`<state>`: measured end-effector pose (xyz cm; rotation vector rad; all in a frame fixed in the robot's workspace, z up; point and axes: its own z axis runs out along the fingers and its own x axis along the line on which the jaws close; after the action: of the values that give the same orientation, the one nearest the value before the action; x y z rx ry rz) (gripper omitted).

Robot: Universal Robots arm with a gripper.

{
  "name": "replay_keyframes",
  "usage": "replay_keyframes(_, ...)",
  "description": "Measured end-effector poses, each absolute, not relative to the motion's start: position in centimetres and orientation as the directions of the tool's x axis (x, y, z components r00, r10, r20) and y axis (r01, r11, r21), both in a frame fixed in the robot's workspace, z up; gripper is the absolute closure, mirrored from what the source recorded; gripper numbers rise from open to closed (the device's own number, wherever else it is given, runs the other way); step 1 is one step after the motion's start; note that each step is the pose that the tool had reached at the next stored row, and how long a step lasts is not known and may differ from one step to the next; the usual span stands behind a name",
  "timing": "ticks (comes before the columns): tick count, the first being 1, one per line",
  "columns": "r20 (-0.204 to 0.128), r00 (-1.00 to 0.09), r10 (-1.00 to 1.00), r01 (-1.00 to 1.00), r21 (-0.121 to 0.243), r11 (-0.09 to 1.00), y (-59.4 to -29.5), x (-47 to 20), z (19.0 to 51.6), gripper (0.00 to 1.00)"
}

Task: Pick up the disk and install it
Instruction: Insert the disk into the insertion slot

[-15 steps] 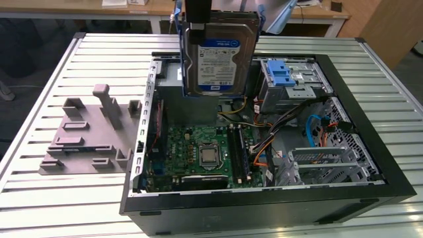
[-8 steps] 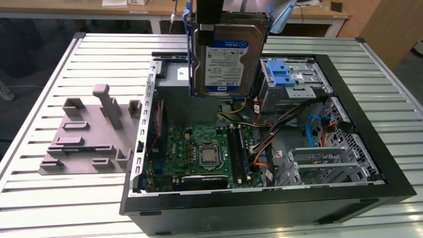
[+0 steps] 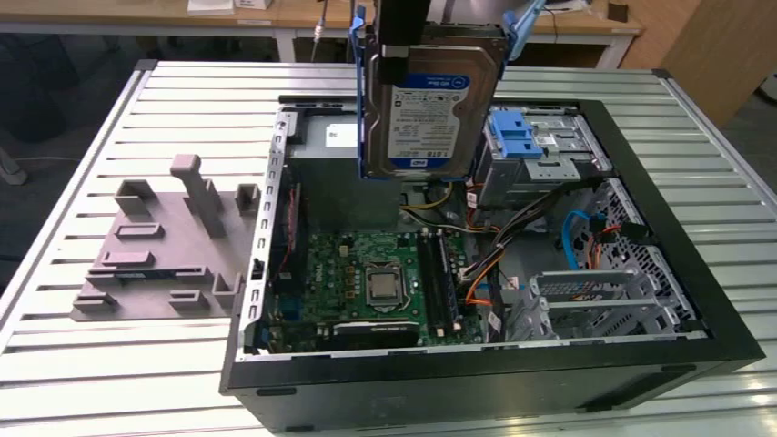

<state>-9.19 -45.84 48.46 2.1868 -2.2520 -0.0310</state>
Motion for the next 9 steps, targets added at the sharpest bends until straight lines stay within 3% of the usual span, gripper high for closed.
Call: replay_keyframes(9, -0.012, -0.029, -0.999, -0.999, 0.016, 0.029, -46.23, -8.58, 48.43, 0.64)
